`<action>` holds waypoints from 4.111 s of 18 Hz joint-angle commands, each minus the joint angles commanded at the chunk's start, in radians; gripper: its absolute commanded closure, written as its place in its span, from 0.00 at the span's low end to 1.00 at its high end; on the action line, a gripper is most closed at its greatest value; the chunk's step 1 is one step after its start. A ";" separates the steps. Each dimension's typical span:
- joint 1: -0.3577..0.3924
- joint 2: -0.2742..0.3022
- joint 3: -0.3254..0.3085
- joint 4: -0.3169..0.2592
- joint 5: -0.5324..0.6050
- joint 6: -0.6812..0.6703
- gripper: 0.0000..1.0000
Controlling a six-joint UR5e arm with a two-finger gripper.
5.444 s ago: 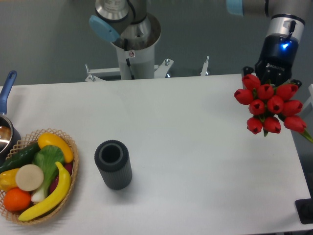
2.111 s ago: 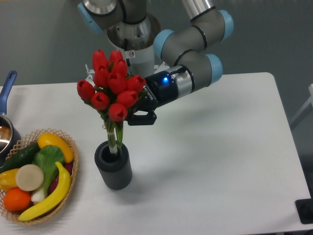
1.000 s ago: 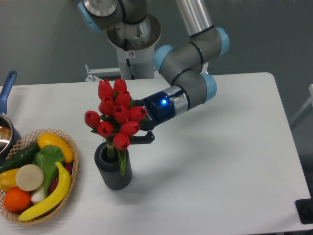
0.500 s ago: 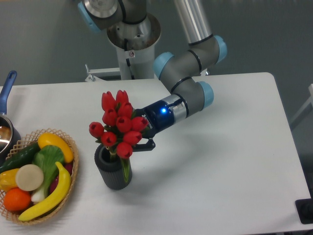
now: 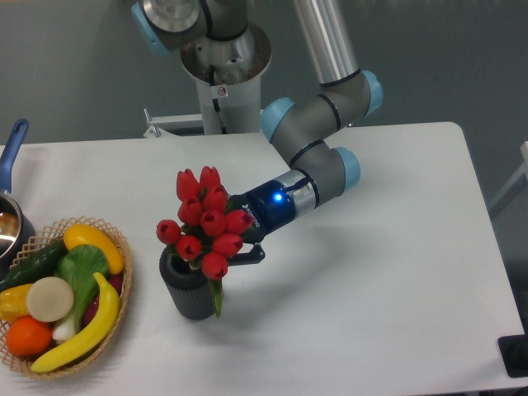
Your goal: Insert the flowers into the vase
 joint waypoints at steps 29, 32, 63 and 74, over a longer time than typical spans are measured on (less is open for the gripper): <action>0.000 0.029 -0.037 0.000 0.081 0.000 0.00; 0.017 0.072 -0.037 0.000 0.217 -0.002 0.00; 0.512 0.333 0.110 0.000 0.980 -0.003 0.00; 0.552 0.400 0.275 -0.218 1.249 0.070 0.00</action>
